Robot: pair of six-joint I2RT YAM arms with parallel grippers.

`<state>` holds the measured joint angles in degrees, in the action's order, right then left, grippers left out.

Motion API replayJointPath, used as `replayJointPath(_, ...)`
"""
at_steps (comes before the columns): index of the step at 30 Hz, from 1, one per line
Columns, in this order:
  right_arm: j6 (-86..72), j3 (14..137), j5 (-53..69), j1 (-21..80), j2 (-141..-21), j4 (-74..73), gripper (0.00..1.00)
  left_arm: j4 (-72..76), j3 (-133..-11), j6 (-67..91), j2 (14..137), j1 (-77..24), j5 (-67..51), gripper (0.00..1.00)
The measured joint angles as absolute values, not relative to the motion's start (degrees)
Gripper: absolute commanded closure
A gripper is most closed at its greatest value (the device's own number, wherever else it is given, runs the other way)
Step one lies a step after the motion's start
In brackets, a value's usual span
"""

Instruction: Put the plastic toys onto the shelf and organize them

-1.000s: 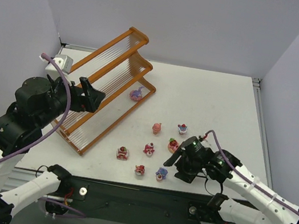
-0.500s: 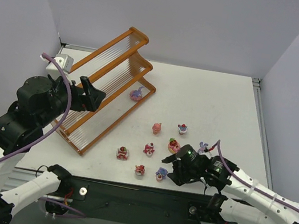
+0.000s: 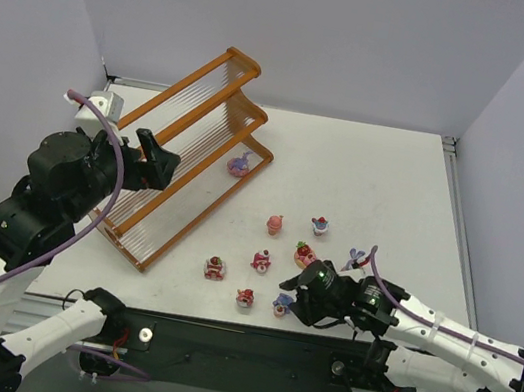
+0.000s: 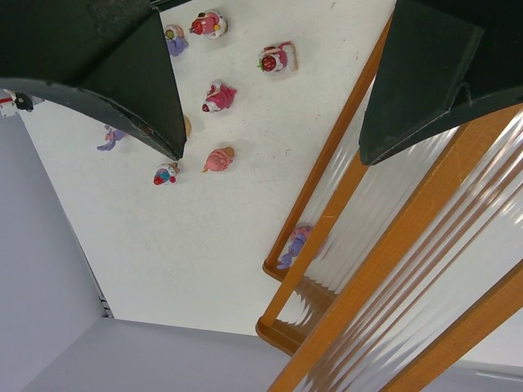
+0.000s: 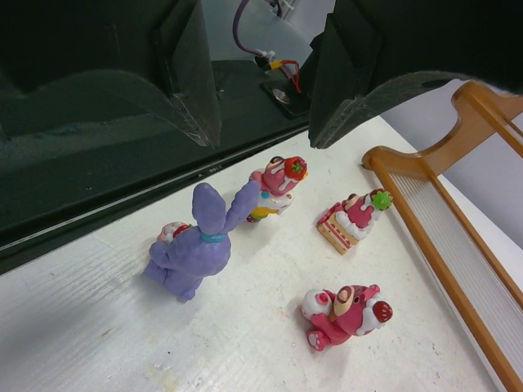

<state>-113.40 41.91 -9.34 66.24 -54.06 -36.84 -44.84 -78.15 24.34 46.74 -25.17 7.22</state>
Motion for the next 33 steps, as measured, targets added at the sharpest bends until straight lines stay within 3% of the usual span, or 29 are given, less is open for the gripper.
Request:
replayJointPath(12, -113.8, 37.0, -9.4, 66.5, -58.4, -30.3, 0.54, -44.9, -78.8, 23.2, 47.0, -25.5, 9.6, 0.03)
replayJointPath(23, -114.0, 34.5, -9.8, 66.5, -58.8, -26.1, 0.76, -44.9, -79.0, 22.8, 47.5, -25.8, 10.3, 0.03)
replayJointPath(30, -114.0, 34.4, -9.9, 66.4, -58.8, -25.7, 0.97, -44.9, -79.0, 22.8, 47.6, -25.8, 10.3, 0.03)
replayJointPath(33, -114.0, 34.4, -9.9, 66.3, -58.8, -25.6, 0.96, -44.9, -79.0, 22.9, 47.6, -25.8, 10.3, 0.03)
